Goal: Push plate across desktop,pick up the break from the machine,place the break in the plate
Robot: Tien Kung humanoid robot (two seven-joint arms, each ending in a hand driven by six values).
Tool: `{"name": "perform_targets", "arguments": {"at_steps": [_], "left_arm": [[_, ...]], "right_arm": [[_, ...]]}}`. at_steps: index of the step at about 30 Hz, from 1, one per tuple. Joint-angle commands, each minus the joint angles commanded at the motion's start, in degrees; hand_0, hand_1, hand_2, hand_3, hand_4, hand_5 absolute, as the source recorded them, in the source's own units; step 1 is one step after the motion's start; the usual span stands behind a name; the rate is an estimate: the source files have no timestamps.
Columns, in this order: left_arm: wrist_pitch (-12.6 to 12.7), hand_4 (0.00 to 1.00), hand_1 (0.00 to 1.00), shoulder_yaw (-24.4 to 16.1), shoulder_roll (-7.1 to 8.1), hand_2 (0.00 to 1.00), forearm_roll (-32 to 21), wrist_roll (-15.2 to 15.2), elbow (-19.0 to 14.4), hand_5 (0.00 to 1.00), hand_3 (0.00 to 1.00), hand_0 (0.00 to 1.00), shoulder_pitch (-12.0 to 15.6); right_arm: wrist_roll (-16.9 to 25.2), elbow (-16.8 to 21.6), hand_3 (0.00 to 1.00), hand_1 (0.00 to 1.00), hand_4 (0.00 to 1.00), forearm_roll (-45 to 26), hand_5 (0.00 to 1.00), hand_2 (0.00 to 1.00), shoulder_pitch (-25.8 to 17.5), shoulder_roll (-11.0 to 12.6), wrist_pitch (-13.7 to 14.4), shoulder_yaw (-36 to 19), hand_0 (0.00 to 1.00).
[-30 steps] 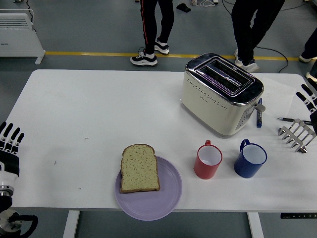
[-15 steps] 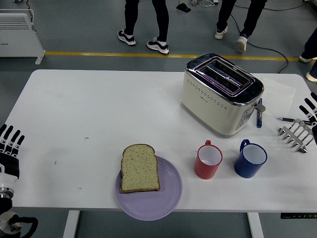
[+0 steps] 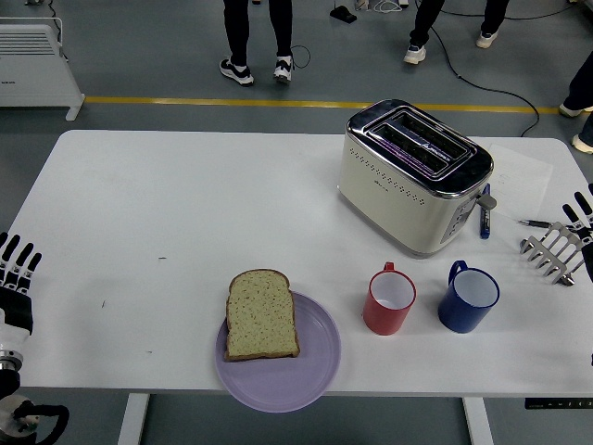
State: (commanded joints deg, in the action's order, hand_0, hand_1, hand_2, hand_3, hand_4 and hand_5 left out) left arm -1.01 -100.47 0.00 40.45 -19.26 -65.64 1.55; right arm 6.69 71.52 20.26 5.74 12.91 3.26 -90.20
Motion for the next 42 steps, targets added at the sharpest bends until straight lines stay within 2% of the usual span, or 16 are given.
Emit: {"name": "perform_targets", "arguments": {"at_steps": [16, 17, 32, 42], "left_arm": [[-0.1, 0.565, 0.756, -0.1, 0.0, 0.795, 0.2, 0.1, 0.0, 0.998, 0.721, 0.763, -0.2], [-0.1, 0.564, 0.756, 0.0, 0.0, 0.795, 0.2, 0.1, 0.0, 0.998, 0.721, 0.764, -0.1], [0.2, 0.562, 0.756, 0.0, 0.0, 0.795, 1.1, 0.6, -0.7, 0.998, 0.72, 0.764, 1.1], [0.6, 0.562, 0.755, -0.2, 0.0, 0.793, 1.3, 0.6, -0.7, 0.998, 0.717, 0.762, 1.0]], "right_arm": [[-0.8, -1.7, 0.784, 0.763, 0.54, 0.6, 0.496, 0.794, -0.5, -0.5, -1.1, -0.4, 0.789], [-1.0, -1.8, 0.762, 0.745, 0.53, 0.8, 0.519, 0.773, -0.6, -0.5, -1.3, -0.4, 0.781], [-1.9, -1.6, 0.741, 0.738, 0.526, 1.9, 0.527, 0.759, -1.1, -0.6, -1.8, -0.5, 0.777], [-2.0, -1.5, 0.735, 0.733, 0.525, 2.1, 0.53, 0.759, -0.8, -0.7, -2.0, -0.8, 0.774]]}}
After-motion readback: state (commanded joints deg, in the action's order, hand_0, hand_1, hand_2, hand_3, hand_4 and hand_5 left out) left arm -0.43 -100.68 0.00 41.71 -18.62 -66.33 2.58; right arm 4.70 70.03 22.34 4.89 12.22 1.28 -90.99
